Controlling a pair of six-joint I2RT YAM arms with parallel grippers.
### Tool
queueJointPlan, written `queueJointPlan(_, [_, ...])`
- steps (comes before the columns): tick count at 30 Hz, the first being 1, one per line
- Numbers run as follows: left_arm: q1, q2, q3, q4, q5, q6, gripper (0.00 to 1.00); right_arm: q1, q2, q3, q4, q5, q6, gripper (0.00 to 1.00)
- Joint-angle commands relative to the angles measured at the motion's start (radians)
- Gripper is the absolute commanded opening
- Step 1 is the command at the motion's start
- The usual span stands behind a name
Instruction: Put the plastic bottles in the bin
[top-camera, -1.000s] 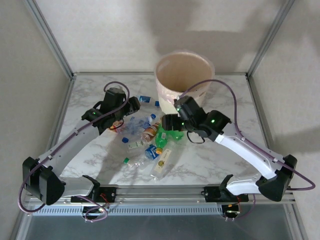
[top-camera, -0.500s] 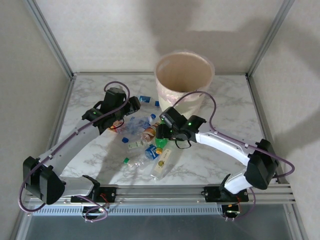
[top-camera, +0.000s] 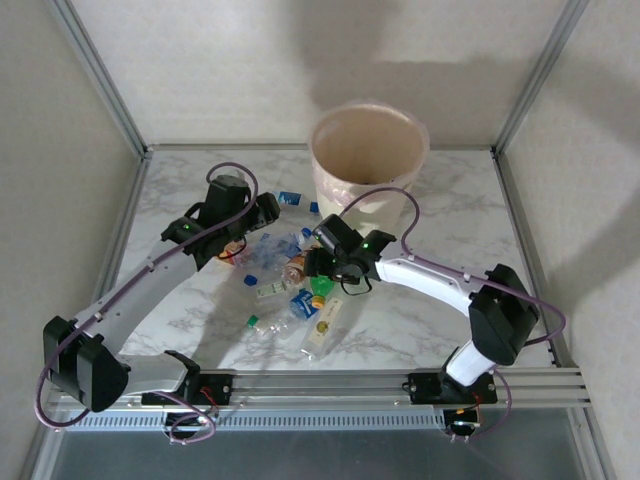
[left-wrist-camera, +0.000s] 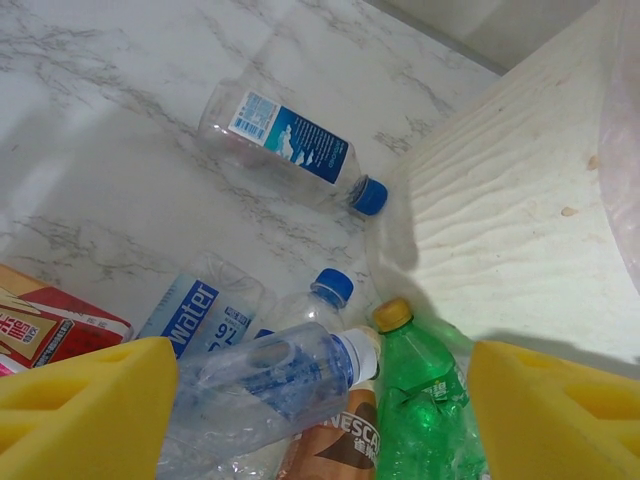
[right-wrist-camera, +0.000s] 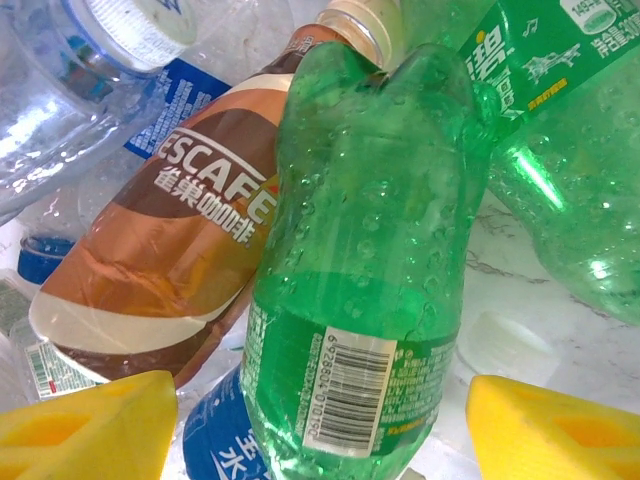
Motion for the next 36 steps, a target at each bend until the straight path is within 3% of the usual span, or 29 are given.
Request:
queueJointPlan(1, [0.010,-0.023,-0.011,-0.002,-0.003,0.016,0.76,-0.018,0.032,-0.008,0.020,-0.016,0.006,0.77])
queueJointPlan(25, [0.012,-0.018,-0.012,-0.006,0.008,0.016,0.76,-0.056,0.112,-0.053,0.105,-0.065,0.010,0.74])
queueJointPlan(36, [0.012,-0.028,-0.017,-0.009,0.000,0.010,0.76,-0.061,0.102,-0.034,0.086,-0.056,-0.007,0.60])
